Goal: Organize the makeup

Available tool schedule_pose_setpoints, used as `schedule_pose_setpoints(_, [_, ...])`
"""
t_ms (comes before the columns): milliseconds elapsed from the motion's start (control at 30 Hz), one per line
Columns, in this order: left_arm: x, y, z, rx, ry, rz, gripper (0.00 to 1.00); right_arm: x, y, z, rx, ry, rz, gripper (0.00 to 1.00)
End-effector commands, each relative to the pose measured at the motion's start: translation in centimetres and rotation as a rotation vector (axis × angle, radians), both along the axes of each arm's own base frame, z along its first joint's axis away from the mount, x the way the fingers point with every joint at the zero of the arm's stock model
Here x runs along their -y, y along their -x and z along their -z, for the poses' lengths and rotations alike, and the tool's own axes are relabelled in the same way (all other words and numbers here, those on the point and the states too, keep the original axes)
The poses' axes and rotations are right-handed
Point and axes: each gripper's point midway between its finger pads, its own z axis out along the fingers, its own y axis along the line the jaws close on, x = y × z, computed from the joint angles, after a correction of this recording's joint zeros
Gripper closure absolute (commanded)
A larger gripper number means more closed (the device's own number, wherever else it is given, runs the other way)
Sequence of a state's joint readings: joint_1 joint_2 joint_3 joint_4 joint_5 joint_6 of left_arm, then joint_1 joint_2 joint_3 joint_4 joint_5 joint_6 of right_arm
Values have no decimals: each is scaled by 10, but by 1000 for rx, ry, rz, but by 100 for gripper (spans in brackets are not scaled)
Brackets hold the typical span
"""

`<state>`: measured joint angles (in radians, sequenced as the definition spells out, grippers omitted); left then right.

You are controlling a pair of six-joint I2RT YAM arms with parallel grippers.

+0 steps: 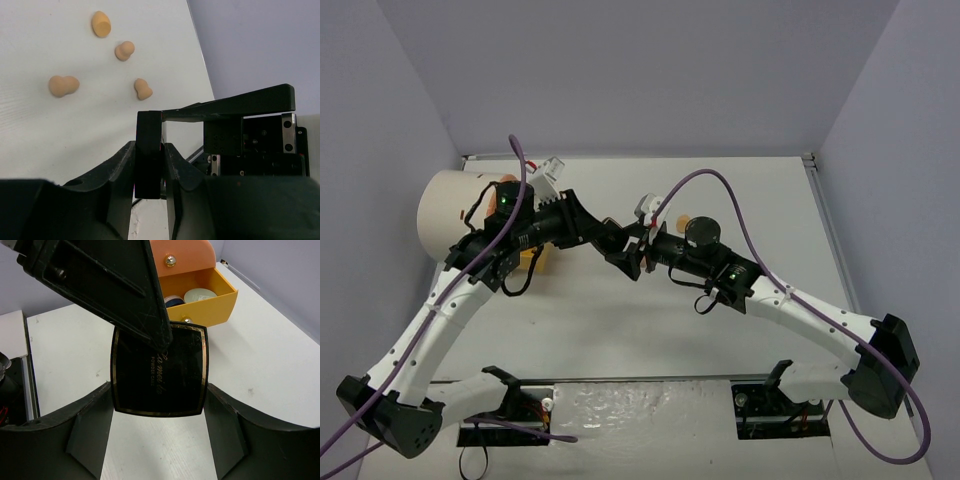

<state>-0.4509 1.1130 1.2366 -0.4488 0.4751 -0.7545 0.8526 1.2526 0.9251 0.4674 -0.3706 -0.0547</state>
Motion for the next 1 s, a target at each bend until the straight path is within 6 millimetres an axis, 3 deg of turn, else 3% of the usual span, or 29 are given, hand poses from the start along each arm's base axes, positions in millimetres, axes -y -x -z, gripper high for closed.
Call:
schedule_pose_setpoints(0, [13, -1, -28, 85, 65, 32, 95, 0, 8, -62, 134, -151, -29, 86])
schedule_pose_setpoints(167, [11, -2, -30, 111, 55, 23, 100, 1, 4, -54, 123, -137, -10, 21])
schedule_pose_setpoints(267, [6, -4, -27, 117, 21, 6, 100, 4, 3, -49, 113, -123, 9, 2])
schedule_pose_setpoints(433, [-26, -19, -20, 180, -193, -95, 100, 19, -3, -43, 107, -83, 85, 0])
schedule_pose_setpoints(567, [-90, -42, -14, 214, -479, -335, 100, 46, -14, -37, 102, -38, 227, 0])
schedule_pose_setpoints(667, [-122, -54, -18, 240, -614, -419, 100, 63, -12, -32, 103, -36, 275, 0])
schedule_pose_setpoints(800, [-150, -78, -13, 209, -656, -482, 100, 77, -10, -27, 102, -32, 312, 0])
schedule_pose_setpoints(967, [-168, -105, -5, 182, -676, -515, 100, 83, -7, -20, 95, -17, 316, 0])
